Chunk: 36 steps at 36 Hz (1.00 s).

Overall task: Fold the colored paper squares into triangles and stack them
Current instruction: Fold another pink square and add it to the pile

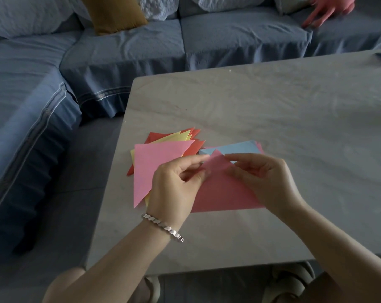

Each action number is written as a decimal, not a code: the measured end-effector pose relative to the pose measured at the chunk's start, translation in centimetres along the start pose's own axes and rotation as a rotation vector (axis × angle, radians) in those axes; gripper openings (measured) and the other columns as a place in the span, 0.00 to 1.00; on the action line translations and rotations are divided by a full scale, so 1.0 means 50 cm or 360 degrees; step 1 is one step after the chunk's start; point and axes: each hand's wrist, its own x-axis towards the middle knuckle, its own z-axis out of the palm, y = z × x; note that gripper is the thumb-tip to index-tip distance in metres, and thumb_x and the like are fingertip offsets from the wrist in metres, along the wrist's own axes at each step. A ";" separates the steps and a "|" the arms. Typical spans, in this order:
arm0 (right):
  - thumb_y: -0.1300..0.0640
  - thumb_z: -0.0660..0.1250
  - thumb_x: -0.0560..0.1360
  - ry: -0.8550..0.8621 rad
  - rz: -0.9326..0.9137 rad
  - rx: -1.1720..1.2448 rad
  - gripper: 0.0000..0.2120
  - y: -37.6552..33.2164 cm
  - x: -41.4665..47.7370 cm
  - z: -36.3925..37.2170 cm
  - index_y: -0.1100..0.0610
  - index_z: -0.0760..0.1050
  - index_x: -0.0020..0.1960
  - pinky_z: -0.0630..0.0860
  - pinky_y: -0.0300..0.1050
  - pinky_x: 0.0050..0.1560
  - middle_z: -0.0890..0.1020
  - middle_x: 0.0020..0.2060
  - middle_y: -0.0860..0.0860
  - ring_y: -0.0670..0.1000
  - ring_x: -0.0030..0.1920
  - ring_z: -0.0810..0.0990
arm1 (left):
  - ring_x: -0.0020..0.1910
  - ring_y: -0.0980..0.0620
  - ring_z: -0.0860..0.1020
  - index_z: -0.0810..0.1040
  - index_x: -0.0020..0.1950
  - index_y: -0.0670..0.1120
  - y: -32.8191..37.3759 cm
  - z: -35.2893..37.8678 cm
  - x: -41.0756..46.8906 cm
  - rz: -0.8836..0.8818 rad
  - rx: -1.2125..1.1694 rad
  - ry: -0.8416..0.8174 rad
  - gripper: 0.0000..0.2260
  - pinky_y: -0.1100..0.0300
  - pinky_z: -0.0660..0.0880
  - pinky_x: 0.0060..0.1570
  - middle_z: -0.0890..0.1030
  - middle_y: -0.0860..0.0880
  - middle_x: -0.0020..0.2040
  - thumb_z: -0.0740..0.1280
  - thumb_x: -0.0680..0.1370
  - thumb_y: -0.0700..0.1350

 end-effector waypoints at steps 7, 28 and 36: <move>0.64 0.71 0.69 -0.0004 0.0004 -0.0011 0.15 -0.001 -0.001 -0.004 0.43 0.79 0.40 0.71 0.25 0.42 0.80 0.33 0.31 0.33 0.37 0.78 | 0.38 0.64 0.80 0.78 0.42 0.62 0.000 0.000 -0.002 -0.0033 -0.0057 -0.0043 0.19 0.72 0.74 0.43 0.79 0.68 0.33 0.73 0.69 0.35; 0.63 0.72 0.70 -0.0690 -0.0051 -0.0399 0.14 -0.003 0.028 0.002 0.42 0.81 0.41 0.72 0.27 0.47 0.83 0.37 0.37 0.36 0.42 0.80 | 0.32 0.59 0.78 0.81 0.31 0.56 -0.025 -0.035 -0.008 -0.0429 -0.0078 -0.0396 0.12 0.59 0.78 0.40 0.82 0.54 0.31 0.73 0.68 0.38; 0.50 0.62 0.73 -0.0324 -0.0556 -0.0869 0.13 0.043 0.038 0.071 0.54 0.82 0.50 0.71 0.43 0.53 0.82 0.48 0.48 0.46 0.51 0.75 | 0.27 0.54 0.78 0.81 0.34 0.46 -0.073 -0.061 0.003 -0.0696 -0.0095 -0.0022 0.10 0.64 0.77 0.28 0.81 0.48 0.30 0.70 0.70 0.33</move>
